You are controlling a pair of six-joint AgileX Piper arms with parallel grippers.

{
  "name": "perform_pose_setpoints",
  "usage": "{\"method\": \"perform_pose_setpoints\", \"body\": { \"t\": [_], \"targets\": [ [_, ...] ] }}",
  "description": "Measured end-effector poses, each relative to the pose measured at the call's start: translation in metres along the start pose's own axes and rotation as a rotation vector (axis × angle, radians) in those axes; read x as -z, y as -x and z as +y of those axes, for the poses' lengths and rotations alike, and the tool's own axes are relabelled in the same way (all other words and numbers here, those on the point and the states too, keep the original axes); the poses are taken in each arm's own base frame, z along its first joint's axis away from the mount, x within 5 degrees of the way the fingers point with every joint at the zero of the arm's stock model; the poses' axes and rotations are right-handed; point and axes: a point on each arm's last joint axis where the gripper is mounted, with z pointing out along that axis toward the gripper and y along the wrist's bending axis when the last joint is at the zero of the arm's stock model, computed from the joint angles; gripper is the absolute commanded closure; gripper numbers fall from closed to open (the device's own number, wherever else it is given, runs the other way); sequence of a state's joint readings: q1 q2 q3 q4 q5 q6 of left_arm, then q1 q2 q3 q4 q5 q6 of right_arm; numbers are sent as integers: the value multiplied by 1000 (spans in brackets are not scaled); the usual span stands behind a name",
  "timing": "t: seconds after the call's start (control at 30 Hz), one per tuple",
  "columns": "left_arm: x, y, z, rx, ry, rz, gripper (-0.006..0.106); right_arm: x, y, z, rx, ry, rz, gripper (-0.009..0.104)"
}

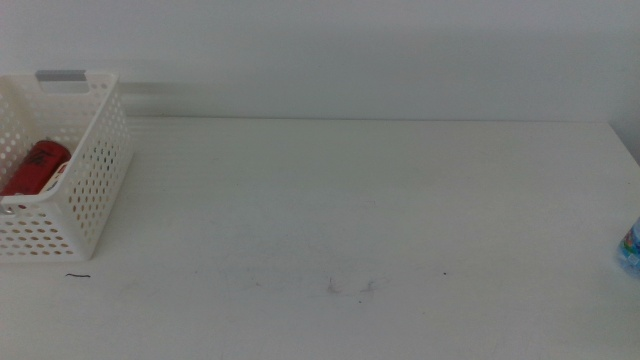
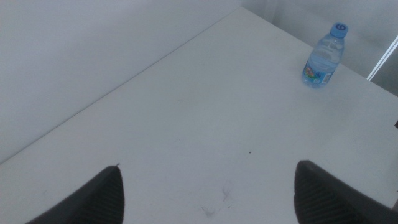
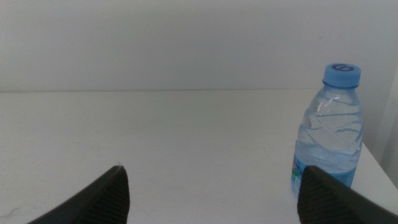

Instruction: Use arms to grab the bottles and put them into the dustbin to the left of the table.

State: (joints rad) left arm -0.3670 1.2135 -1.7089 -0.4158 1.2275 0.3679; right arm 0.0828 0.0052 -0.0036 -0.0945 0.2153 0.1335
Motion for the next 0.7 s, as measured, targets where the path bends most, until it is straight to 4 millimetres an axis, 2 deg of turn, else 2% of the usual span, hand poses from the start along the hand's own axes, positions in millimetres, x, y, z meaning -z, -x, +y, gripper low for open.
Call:
{"method": "perform_pose_setpoints", "body": {
  "t": [0.37, 0.7],
  "targets": [
    [0, 0, 0, -1, 3, 3, 7, 0, 11, 2, -23, 19, -117, 8],
    [0, -1, 2, -6, 16, 8, 7, -28, -5, 2, 39, 10, 172, 8]
  ]
}}
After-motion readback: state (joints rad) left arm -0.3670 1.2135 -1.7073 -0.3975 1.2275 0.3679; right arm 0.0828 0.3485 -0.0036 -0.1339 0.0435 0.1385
